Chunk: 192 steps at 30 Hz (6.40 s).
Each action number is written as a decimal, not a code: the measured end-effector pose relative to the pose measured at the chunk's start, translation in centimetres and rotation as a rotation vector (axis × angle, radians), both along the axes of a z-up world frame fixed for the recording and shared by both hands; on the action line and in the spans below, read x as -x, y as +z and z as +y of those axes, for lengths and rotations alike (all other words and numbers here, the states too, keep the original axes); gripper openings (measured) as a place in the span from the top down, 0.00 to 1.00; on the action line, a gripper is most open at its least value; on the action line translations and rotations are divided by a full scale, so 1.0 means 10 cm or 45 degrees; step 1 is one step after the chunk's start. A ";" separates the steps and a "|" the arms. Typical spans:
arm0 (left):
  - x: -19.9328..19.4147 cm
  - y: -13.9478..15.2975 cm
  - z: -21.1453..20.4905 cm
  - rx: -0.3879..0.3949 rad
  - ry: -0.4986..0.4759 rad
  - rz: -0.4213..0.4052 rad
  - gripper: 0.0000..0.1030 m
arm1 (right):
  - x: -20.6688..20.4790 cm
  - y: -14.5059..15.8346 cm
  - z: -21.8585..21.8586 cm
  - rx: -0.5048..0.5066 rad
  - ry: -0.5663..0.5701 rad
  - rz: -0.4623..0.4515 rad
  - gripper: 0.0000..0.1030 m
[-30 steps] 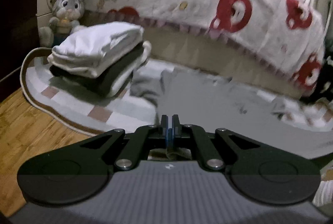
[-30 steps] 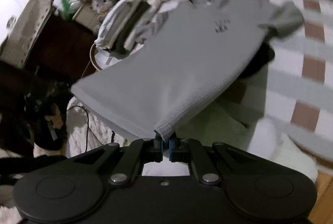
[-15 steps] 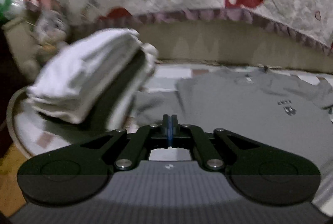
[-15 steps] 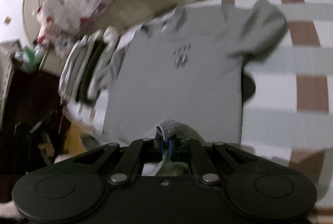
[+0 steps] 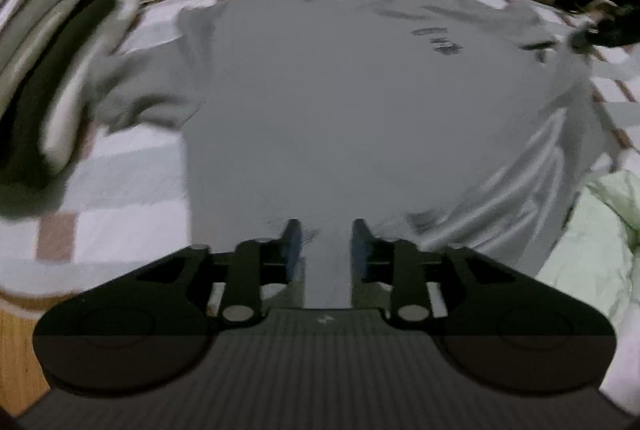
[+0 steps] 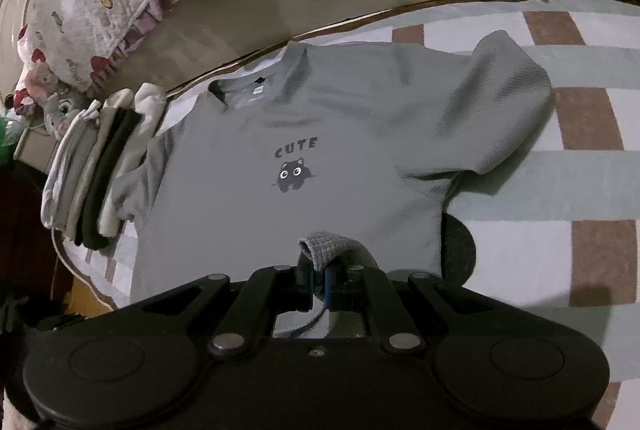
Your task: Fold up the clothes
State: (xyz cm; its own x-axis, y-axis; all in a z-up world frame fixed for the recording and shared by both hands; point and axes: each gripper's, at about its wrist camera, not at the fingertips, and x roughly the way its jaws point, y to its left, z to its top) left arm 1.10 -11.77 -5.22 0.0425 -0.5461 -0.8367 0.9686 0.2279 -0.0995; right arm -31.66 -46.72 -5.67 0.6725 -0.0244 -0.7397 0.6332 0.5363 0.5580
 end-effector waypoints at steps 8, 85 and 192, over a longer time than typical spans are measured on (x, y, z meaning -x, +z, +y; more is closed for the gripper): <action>0.22 -0.55 -0.30 -0.210 -0.337 -0.178 0.70 | -0.05 -0.04 0.00 0.042 0.020 0.039 0.93; -0.99 -0.79 -0.52 0.184 0.995 0.648 0.86 | 0.34 -1.01 0.43 0.261 -0.733 -0.047 0.93; -0.45 -0.69 -0.34 -0.005 0.742 0.125 0.65 | 0.76 -1.03 0.68 -0.025 -0.648 -0.208 0.66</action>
State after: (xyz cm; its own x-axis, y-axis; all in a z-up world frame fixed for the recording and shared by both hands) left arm 5.56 -15.14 -12.12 0.2569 -0.4525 -0.8540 0.6698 0.7203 -0.1802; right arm -39.31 -39.91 -16.00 0.6856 -0.3646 -0.6300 0.7146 0.1724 0.6779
